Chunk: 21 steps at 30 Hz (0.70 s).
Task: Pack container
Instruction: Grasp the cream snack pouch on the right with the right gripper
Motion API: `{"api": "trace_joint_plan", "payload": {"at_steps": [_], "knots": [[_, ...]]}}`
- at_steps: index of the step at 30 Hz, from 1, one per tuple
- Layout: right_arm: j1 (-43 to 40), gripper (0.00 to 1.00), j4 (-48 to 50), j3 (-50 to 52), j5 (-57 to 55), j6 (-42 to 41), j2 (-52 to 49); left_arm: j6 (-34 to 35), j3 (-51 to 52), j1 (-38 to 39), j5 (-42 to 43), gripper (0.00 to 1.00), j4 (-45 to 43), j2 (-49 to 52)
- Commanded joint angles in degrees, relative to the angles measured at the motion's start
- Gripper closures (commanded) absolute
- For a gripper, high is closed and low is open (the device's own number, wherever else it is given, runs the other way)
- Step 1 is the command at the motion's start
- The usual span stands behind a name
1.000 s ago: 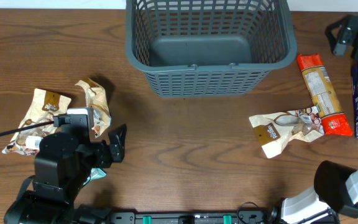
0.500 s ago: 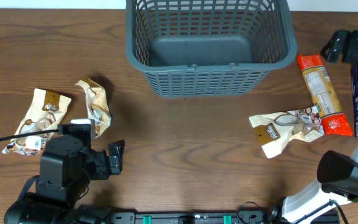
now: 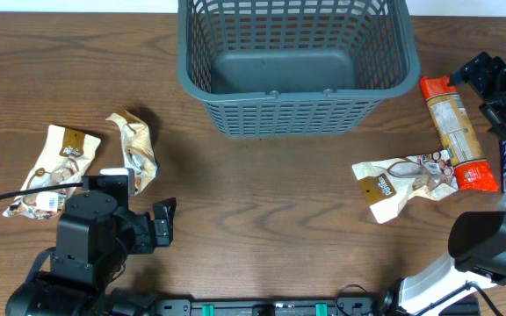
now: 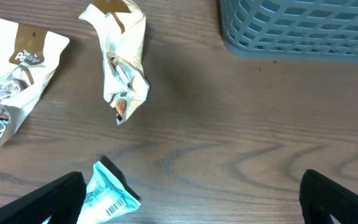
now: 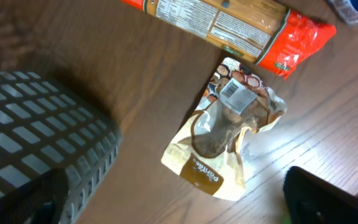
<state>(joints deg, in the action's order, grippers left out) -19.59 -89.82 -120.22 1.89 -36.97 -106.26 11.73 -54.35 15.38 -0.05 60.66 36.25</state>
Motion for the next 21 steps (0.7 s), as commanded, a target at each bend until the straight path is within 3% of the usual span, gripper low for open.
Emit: {"api": "trace_joint_plan", "payload": {"at_steps": [1,4,8,16,21], "knots": [[-0.2,0.01,-2.3,1.6,-0.2,-9.7,0.2,-0.8,-0.4,-0.3,-0.6,0.01,0.2,0.0],[0.7,0.01,-7.5,5.2,-3.2,-21.6,0.2,-0.8,-0.4,-0.3,-0.6,0.01,0.2,0.0],[3.3,0.01,-7.1,12.9,-3.5,-30.2,0.3,-0.8,-0.4,-0.3,-0.6,0.01,0.2,0.0],[8.1,0.01,-4.7,22.3,-7.8,-31.4,2.4,-0.8,-0.4,-0.3,-0.6,0.01,0.2,0.0],[6.6,0.01,-4.0,30.0,-13.7,-30.0,11.5,-0.8,-0.4,-0.3,-0.6,0.01,0.2,0.0]]}}
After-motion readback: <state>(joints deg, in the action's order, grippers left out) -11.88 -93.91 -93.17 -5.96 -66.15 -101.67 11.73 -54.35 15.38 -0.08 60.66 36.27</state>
